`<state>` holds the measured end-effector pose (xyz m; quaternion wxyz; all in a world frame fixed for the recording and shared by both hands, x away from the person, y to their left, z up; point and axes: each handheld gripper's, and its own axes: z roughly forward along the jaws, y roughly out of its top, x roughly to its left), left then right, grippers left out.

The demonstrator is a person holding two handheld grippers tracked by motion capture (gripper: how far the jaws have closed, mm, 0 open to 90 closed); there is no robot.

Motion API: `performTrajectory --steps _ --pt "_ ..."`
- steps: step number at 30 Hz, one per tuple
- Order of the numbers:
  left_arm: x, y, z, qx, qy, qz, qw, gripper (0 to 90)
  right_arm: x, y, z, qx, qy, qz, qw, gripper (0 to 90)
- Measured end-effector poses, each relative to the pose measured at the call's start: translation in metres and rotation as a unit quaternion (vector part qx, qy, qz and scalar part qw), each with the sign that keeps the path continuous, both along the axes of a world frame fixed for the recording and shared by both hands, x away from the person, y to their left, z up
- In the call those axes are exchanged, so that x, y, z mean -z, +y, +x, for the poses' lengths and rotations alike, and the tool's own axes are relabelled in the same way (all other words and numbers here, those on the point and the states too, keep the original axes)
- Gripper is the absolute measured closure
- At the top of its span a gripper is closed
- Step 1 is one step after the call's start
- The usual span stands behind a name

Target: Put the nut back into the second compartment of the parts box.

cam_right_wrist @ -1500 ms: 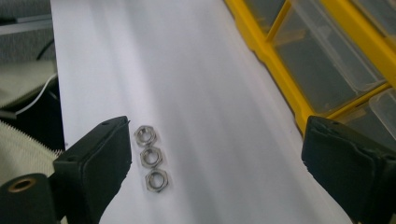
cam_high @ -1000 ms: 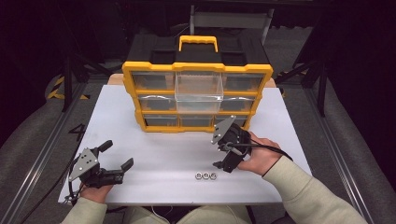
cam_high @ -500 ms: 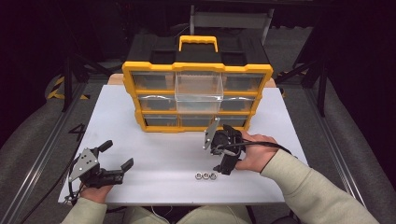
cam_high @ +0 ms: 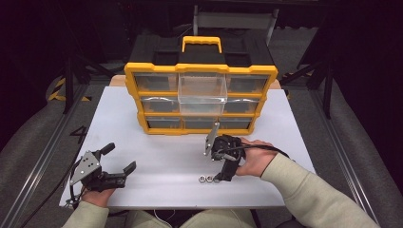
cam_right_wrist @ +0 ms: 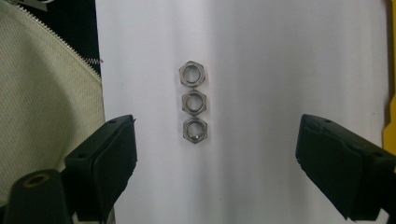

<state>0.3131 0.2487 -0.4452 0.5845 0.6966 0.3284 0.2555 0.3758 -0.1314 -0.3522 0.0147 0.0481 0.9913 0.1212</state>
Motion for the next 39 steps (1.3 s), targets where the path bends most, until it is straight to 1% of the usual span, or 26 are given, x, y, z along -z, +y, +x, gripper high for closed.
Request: performTrajectory --steps 3,5,6,10,11,12,14,18,21,23,25,26,29,31,33,34,35,39 --pt "0.000 0.000 0.000 0.000 0.002 0.000 1.0000 0.5 0.006 0.000 0.001 -0.003 0.001 0.007 1.0000 14.3" --pt "0.000 0.000 0.000 0.000 0.001 0.000 1.0000 0.5 0.011 0.000 0.001 0.000 0.002 0.003 1.0000 14.8" --pt "0.000 0.000 0.000 0.001 0.001 0.000 1.0000 0.5 0.014 0.000 0.001 0.001 -0.004 0.000 1.0000 14.9" --pt "0.000 0.000 0.000 0.000 0.002 0.000 1.0000 0.5 0.023 0.001 -0.002 0.005 -0.002 0.003 1.0000 16.3" --pt "0.000 0.000 0.000 0.000 0.003 0.001 1.0000 0.5 0.026 0.001 -0.003 0.001 0.000 0.001 1.0000 16.8" --pt "0.000 0.000 0.000 0.000 0.003 0.001 1.0000 0.5 0.026 0.001 -0.003 0.001 0.000 0.001 1.0000 16.8" --pt "0.000 -0.001 0.000 0.001 0.003 0.001 1.0000 0.5 0.031 0.002 -0.004 0.001 0.000 -0.002 1.0000 17.8" --pt "0.001 -0.001 0.001 0.000 0.002 0.000 1.0000 0.5 0.038 0.004 -0.006 -0.003 0.009 -0.011 0.9999 21.5" --pt "0.001 -0.001 0.000 0.000 0.003 -0.001 1.0000 0.5 0.041 0.004 -0.006 -0.008 0.009 -0.010 0.9999 23.1" --pt "0.001 -0.001 0.001 0.000 0.003 -0.001 1.0000 0.5 0.045 0.004 -0.006 -0.004 0.015 -0.011 0.9998 23.9" --pt "0.001 -0.001 0.001 0.001 0.004 -0.001 1.0000 0.5 0.049 0.004 -0.005 -0.007 0.014 -0.012 0.9998 23.9" --pt "0.001 -0.001 0.001 0.001 0.003 -0.002 1.0000 0.5 0.051 0.004 -0.006 -0.003 0.019 -0.012 0.9998 23.9" --pt "0.001 -0.001 0.001 0.002 0.003 -0.002 1.0000 0.5 0.056 0.004 -0.007 0.002 0.022 -0.013 0.9997 24.7" --pt "0.001 0.000 0.001 0.003 0.004 -0.002 1.0000 0.5 0.060 0.004 -0.006 -0.002 0.026 -0.015 0.9995 27.0" --pt "0.001 -0.001 0.002 0.004 0.003 -0.003 1.0000 0.5 0.063 0.003 -0.007 -0.004 0.025 -0.018 0.9995 30.6" --pt "0.001 -0.001 0.003 0.005 0.004 -0.003 1.0000 0.5 0.063 0.003 -0.008 0.001 0.027 -0.022 0.9994 32.7" --pt "0.002 -0.001 0.003 0.007 0.008 -0.001 0.9999 0.5 0.064 0.002 -0.008 -0.004 0.027 -0.020 0.9994 34.5" --pt "0.001 -0.002 0.003 0.009 0.007 0.001 0.9999 0.6 0.067 0.002 -0.008 -0.002 0.020 -0.028 0.9994 42.9"
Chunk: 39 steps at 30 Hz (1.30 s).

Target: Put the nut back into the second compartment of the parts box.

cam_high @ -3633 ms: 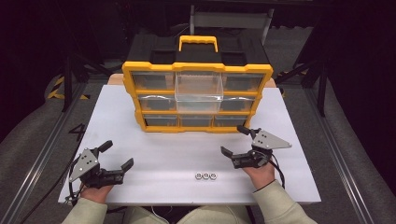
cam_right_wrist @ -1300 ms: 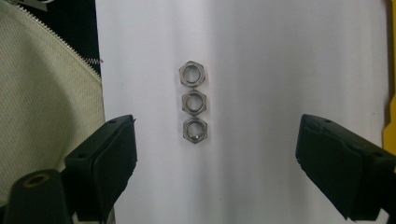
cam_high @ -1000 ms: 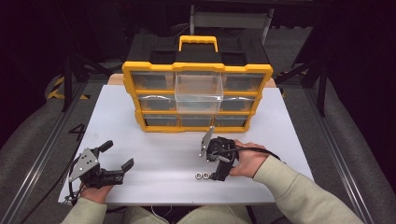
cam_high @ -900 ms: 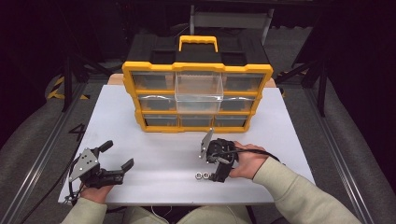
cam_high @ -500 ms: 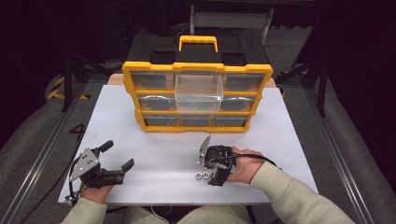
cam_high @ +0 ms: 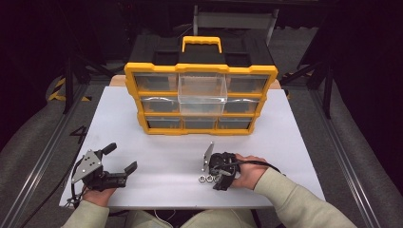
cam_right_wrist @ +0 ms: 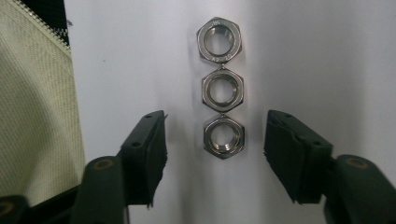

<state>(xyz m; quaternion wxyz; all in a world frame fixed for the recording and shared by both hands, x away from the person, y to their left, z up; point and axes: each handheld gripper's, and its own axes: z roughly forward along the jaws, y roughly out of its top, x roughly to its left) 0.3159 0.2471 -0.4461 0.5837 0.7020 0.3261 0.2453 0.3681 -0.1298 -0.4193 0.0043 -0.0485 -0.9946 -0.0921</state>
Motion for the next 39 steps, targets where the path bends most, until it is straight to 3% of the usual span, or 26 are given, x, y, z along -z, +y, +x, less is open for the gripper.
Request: performTrajectory --steps 9,14,19,20,28,39 --pt "0.000 0.001 0.000 -0.003 0.000 -0.005 1.0000 0.7 0.002 -0.001 0.001 0.004 -0.008 0.000 1.0000 69.7" --pt "0.000 0.001 0.000 -0.006 0.002 -0.006 1.0000 0.7 0.001 -0.003 0.000 0.005 -0.011 -0.003 0.9999 70.2" --pt "0.000 0.001 0.000 -0.006 0.000 -0.006 1.0000 0.7 -0.012 -0.006 -0.001 0.001 -0.013 -0.008 0.9999 70.3" --pt "0.000 0.001 0.000 -0.006 0.000 -0.007 1.0000 0.7 -0.018 -0.007 -0.003 0.009 -0.011 -0.007 0.9999 70.3" --pt "0.000 0.001 0.000 -0.007 0.001 -0.007 1.0000 0.6 -0.065 -0.002 -0.008 -0.009 -0.028 0.005 0.9995 70.3" --pt "0.000 0.001 0.000 -0.008 0.001 -0.008 0.9999 0.7 -0.115 0.007 -0.007 -0.016 -0.035 0.007 0.9992 70.3"
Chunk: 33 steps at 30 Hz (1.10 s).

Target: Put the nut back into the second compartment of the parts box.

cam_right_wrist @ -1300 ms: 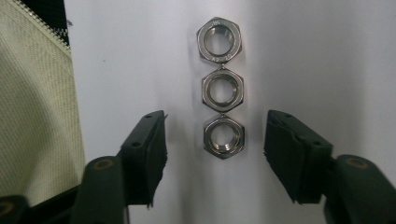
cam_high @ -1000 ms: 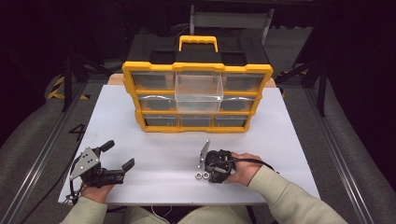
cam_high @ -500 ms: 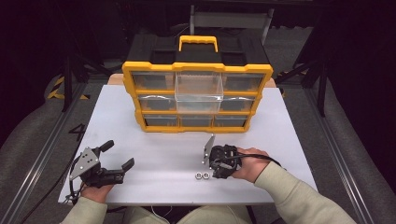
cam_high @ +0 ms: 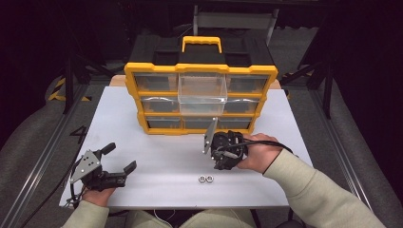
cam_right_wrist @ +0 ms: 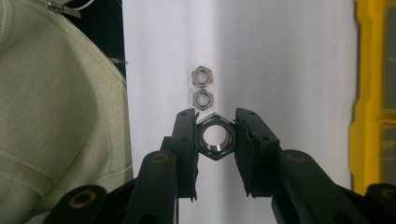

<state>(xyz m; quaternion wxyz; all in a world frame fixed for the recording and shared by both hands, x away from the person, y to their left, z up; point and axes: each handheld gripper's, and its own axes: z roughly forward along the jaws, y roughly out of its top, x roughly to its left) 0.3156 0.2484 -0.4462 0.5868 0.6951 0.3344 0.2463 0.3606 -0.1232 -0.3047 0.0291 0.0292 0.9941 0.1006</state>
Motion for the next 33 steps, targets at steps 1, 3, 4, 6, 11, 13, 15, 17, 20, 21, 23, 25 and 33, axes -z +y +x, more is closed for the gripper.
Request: performTrajectory --steps 1,3,4,6,11,13,15,17,20,21,23,25,33 --pt "0.000 0.000 0.000 -0.001 0.000 -0.001 1.0000 0.7 -0.004 0.001 0.000 -0.002 0.000 0.003 1.0000 70.3" --pt "0.000 0.000 0.000 0.000 0.000 0.000 1.0000 0.7 -0.009 0.002 0.000 -0.004 -0.002 0.002 1.0000 70.3" --pt "0.000 0.000 0.000 0.000 0.000 -0.001 1.0000 0.7 -0.013 0.002 0.000 -0.003 -0.003 0.001 1.0000 70.3" --pt "0.000 0.000 0.000 0.000 0.000 -0.002 1.0000 0.7 -0.023 0.003 0.001 -0.002 -0.005 0.001 1.0000 70.3" --pt "0.000 0.001 0.000 0.001 0.000 -0.002 1.0000 0.7 -0.042 0.002 0.003 0.002 -0.014 -0.002 0.9999 70.3" --pt "0.000 0.001 0.000 0.000 0.000 -0.001 1.0000 0.7 -0.051 0.001 0.003 -0.001 -0.019 0.000 0.9998 70.3" --pt "0.000 0.001 0.000 0.000 0.000 -0.001 1.0000 0.7 -0.058 0.000 0.004 0.000 -0.022 0.002 0.9998 70.3" --pt "0.000 0.000 0.000 0.000 0.000 -0.001 1.0000 0.7 -0.065 -0.001 0.006 -0.001 -0.026 0.005 0.9996 70.3" --pt "0.000 0.000 0.000 0.000 0.000 -0.001 1.0000 0.7 -0.076 0.000 0.007 0.001 -0.033 0.002 0.9995 70.3" --pt "0.000 0.000 0.000 0.001 0.000 -0.001 1.0000 0.7 -0.081 0.000 0.008 0.001 -0.035 0.004 0.9994 70.3" --pt "0.000 0.001 0.000 0.001 -0.001 -0.001 1.0000 0.7 -0.089 0.000 0.009 0.002 -0.040 0.004 0.9992 70.3" --pt "0.000 0.001 0.000 0.002 -0.001 -0.002 1.0000 0.7 -0.095 0.001 0.010 0.003 -0.040 0.008 0.9991 70.3" --pt "0.000 0.000 0.000 0.003 0.002 -0.001 1.0000 0.7 -0.119 0.006 0.013 0.001 -0.050 0.007 0.9987 70.3"
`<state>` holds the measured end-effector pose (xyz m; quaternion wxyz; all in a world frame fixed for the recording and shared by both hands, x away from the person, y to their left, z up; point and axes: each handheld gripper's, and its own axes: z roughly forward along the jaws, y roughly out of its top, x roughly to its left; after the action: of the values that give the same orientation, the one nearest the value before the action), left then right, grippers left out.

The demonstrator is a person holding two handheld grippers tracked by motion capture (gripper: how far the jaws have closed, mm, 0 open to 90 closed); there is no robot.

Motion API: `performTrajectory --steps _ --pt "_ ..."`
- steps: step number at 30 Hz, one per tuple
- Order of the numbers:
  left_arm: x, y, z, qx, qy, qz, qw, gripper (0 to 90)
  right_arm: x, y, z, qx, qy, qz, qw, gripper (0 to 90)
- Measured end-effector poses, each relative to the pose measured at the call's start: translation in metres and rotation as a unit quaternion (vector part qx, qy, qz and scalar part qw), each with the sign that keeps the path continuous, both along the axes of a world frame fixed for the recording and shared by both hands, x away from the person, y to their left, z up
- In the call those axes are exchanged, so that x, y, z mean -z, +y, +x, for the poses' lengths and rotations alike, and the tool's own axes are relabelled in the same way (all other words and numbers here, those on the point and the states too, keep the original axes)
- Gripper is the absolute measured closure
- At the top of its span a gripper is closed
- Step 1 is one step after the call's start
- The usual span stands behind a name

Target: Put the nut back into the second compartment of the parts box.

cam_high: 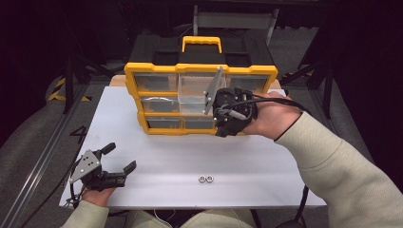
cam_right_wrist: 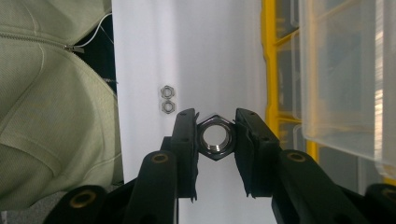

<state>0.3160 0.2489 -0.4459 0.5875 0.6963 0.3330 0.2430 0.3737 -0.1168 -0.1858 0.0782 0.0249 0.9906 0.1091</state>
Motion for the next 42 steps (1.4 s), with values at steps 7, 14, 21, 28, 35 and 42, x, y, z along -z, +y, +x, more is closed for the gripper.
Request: performTrajectory --steps 7,14,21,28,35,42 --pt "0.000 0.000 0.000 0.001 0.000 -0.002 1.0000 0.7 -0.028 0.009 0.003 -0.005 -0.007 -0.002 1.0000 70.3" --pt "0.000 0.000 0.000 0.001 0.000 -0.001 1.0000 0.7 -0.043 0.018 0.013 -0.005 -0.006 0.002 1.0000 70.3" --pt "0.000 0.000 0.000 0.001 0.002 0.003 1.0000 0.7 -0.055 0.027 0.035 0.003 -0.015 0.003 0.9999 70.4" --pt "0.000 0.001 0.000 -0.002 0.002 0.004 1.0000 0.7 -0.058 0.034 0.056 0.008 -0.020 0.011 0.9997 70.3" --pt "0.001 0.001 0.000 -0.007 0.006 0.002 1.0000 0.7 -0.058 0.046 0.080 0.018 -0.022 0.016 0.9995 70.3" --pt "0.001 0.002 0.000 -0.007 0.006 0.001 1.0000 0.7 -0.044 0.055 0.094 0.019 -0.018 0.002 0.9997 70.3"
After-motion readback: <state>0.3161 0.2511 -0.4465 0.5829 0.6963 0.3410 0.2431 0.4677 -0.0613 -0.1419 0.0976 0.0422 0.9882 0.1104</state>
